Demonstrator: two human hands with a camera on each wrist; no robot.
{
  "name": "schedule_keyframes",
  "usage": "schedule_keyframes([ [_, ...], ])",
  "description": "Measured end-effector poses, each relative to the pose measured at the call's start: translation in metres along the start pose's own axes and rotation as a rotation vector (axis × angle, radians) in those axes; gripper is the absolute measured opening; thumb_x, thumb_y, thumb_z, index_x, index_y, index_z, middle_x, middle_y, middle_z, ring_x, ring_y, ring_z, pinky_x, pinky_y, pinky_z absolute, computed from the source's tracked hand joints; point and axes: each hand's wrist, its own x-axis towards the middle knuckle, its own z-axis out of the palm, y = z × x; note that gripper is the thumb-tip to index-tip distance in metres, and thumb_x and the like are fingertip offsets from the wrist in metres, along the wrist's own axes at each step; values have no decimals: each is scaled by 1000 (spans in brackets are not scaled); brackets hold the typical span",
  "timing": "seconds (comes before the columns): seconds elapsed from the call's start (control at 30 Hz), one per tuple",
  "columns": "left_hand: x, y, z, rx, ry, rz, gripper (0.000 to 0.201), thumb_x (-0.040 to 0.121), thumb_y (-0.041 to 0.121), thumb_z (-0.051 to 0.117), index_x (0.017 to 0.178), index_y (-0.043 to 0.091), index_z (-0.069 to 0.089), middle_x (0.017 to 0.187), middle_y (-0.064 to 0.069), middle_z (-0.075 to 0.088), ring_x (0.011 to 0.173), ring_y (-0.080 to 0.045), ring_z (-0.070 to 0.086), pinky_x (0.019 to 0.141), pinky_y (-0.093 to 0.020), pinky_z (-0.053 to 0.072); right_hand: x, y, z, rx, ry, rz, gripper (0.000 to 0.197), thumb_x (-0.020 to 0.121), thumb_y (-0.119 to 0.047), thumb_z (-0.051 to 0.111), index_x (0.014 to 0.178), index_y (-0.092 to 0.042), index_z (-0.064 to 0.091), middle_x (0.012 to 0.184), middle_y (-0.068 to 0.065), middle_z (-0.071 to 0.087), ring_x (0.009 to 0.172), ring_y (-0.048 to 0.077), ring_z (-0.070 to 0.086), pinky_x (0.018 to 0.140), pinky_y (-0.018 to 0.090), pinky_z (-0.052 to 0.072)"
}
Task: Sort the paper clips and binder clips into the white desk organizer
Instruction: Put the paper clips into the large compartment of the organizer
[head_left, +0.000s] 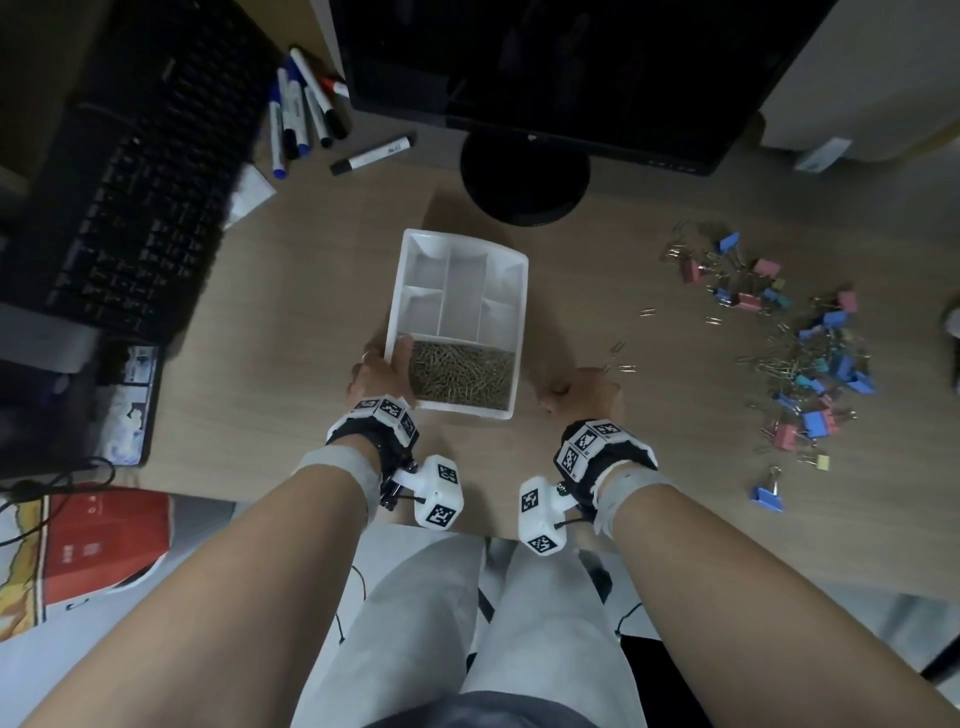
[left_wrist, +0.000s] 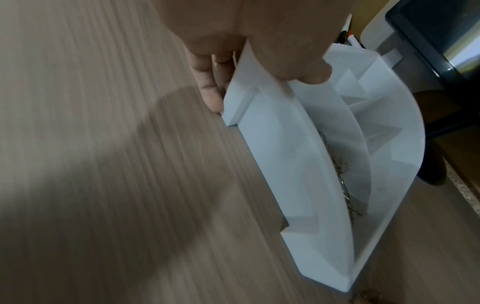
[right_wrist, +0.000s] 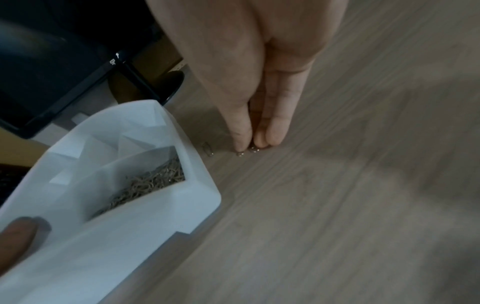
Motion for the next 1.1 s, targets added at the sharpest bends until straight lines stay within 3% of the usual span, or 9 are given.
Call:
schedule_keyframes([
  [0.17, 2, 0, 0, 7, 9, 13, 73, 92, 65, 32, 131, 5, 47, 124, -22, 57, 114, -39, 55, 101, -50, 42, -7, 2, -15, 103, 90, -38, 14, 86, -21, 65, 90, -23, 78, 95, 6, 75, 91, 28, 70, 79, 29, 56],
  [0.27, 2, 1, 1, 17, 22, 7, 73, 93, 65, 32, 131, 5, 47, 124, -22, 57, 114, -39, 55, 101, -50, 43, -9, 8, -13, 165, 135, -20, 19, 86, -15, 62, 88, -26, 77, 95, 3, 75, 92, 27, 69, 75, 25, 52],
  [0.4, -2, 2, 2, 24, 29, 7, 70, 93, 64, 31, 133, 8, 45, 125, -21, 56, 117, -39, 53, 101, -47, 42, -8, 3, -5, 222, 146, -22, 10, 83, -26, 69, 92, -23, 74, 92, 2, 74, 91, 26, 69, 72, 22, 45],
  [0.53, -2, 3, 1, 29, 28, 8, 71, 93, 64, 33, 133, 6, 45, 125, -22, 56, 116, -39, 54, 101, -46, 42, -4, -5, 2, 101, 108, 12, 38, 83, -53, 70, 97, -18, 69, 92, 9, 70, 91, 28, 67, 70, 31, 48],
  [0.63, -1, 3, 1, 36, 28, 8, 71, 93, 63, 32, 130, 5, 46, 124, -22, 56, 115, -38, 55, 100, -46, 43, 0, -9, 4, 60, 90, 23, 32, 85, -47, 72, 100, -19, 74, 97, 9, 73, 97, 31, 69, 70, 28, 47],
  [0.73, 1, 1, 2, 27, 21, 7, 72, 92, 65, 32, 130, 5, 46, 124, -22, 56, 114, -39, 56, 100, -47, 44, 2, -9, 1, 70, 63, -7, 25, 84, -44, 75, 101, -25, 77, 102, 6, 75, 99, 29, 69, 79, 28, 52],
  [0.83, 1, -1, 3, 3, 24, 8, 73, 91, 68, 30, 132, 10, 46, 123, -20, 57, 114, -40, 55, 99, -49, 44, 1, -9, -1, 78, 38, -31, 33, 80, -52, 75, 98, -25, 79, 101, 3, 76, 99, 28, 70, 84, 31, 56],
  [0.93, 2, -2, 3, 17, 26, 6, 73, 91, 68, 30, 133, 10, 45, 121, -20, 57, 113, -40, 56, 99, -49, 44, 1, -8, -1, 118, 13, 7, 41, 75, -59, 74, 92, -23, 79, 96, 2, 76, 95, 26, 69, 80, 28, 54],
  [1.1, 3, -2, 4, 13, 24, -3, 73, 90, 69, 31, 128, 9, 48, 118, -19, 58, 110, -39, 57, 98, -48, 45, -11, -9, -7, 197, 76, -51, 23, 76, -48, 71, 77, -25, 77, 80, -3, 75, 85, 21, 69, 78, 25, 54],
])
